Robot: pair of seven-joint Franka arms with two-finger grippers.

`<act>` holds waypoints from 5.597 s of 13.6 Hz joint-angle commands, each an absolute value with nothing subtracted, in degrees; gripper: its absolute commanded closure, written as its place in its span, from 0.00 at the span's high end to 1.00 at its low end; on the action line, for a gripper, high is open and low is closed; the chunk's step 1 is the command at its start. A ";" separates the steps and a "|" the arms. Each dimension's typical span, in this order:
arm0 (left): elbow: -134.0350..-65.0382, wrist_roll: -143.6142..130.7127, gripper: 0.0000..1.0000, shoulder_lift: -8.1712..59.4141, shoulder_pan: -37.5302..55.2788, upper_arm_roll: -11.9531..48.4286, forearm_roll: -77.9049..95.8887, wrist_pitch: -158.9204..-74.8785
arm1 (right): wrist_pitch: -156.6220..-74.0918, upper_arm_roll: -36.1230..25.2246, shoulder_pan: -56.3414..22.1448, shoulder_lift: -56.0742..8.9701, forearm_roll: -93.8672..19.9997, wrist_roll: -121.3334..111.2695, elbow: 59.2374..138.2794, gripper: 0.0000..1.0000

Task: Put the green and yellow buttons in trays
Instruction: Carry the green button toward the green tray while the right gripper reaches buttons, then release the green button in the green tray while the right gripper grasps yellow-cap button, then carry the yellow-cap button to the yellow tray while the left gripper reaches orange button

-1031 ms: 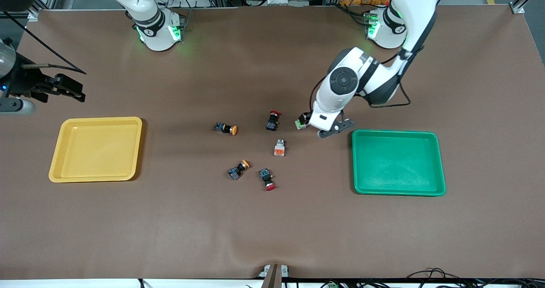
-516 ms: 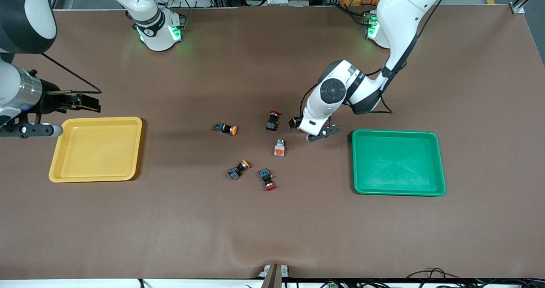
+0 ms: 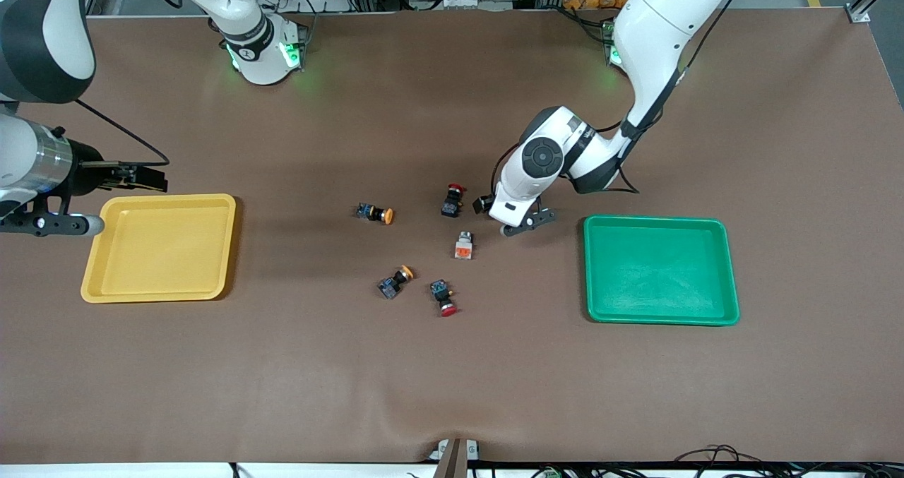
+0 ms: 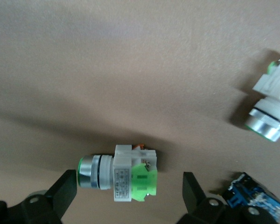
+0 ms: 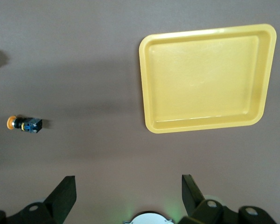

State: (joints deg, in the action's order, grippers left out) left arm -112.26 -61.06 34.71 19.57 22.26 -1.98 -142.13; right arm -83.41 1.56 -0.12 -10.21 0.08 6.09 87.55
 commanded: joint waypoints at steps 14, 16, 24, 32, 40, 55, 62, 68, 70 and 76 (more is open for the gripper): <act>-110.57 -62.32 0.08 35.07 21.10 19.51 -7.47 -141.68 | -85.60 1.41 -8.96 -26.54 -5.36 37.79 84.64 1.00; -110.22 -61.70 0.00 32.10 18.56 19.51 -7.47 -138.89 | -88.58 1.41 -10.19 -26.54 -9.90 42.95 85.07 1.00; -109.25 -46.78 0.00 20.57 -0.94 19.78 -7.47 -124.80 | -100.36 1.41 -20.12 -28.12 -12.83 65.12 91.21 1.00; -106.52 -36.22 0.00 21.88 -11.15 19.51 -7.47 -122.17 | -119.52 1.41 -23.64 -29.18 -12.39 78.13 104.58 1.00; -105.65 -32.61 0.33 25.13 -15.03 19.51 -9.22 -124.45 | -126.46 3.95 -25.05 -30.58 -13.01 80.84 109.33 1.00; -102.75 -52.44 1.00 26.71 -8.72 25.14 -9.05 -124.10 | -130.78 5.10 -26.90 -31.38 -12.75 83.06 112.15 0.34; -90.27 -84.58 1.00 38.48 6.40 24.96 -9.23 -124.80 | -121.42 5.01 -22.25 -29.88 -12.74 77.82 108.04 0.00; -89.03 -102.20 1.00 41.57 15.28 23.82 -9.76 -126.03 | -103.99 2.56 -10.12 -27.51 -12.75 42.41 105.82 0.00; -89.03 -105.89 1.00 41.92 19.84 20.50 -9.67 -128.39 | -100.12 -2.61 -8.79 -26.90 -12.83 28.38 105.56 0.00; -85.44 -114.69 1.00 46.23 27.86 14.85 -9.41 -132.71 | -99.40 -15.89 -8.61 -28.47 -12.13 -2.14 102.22 0.00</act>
State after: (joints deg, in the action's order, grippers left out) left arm -88.84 -112.49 44.25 26.99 15.45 -8.40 -132.91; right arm -100.43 -12.98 -8.44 -27.94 -12.23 6.66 104.04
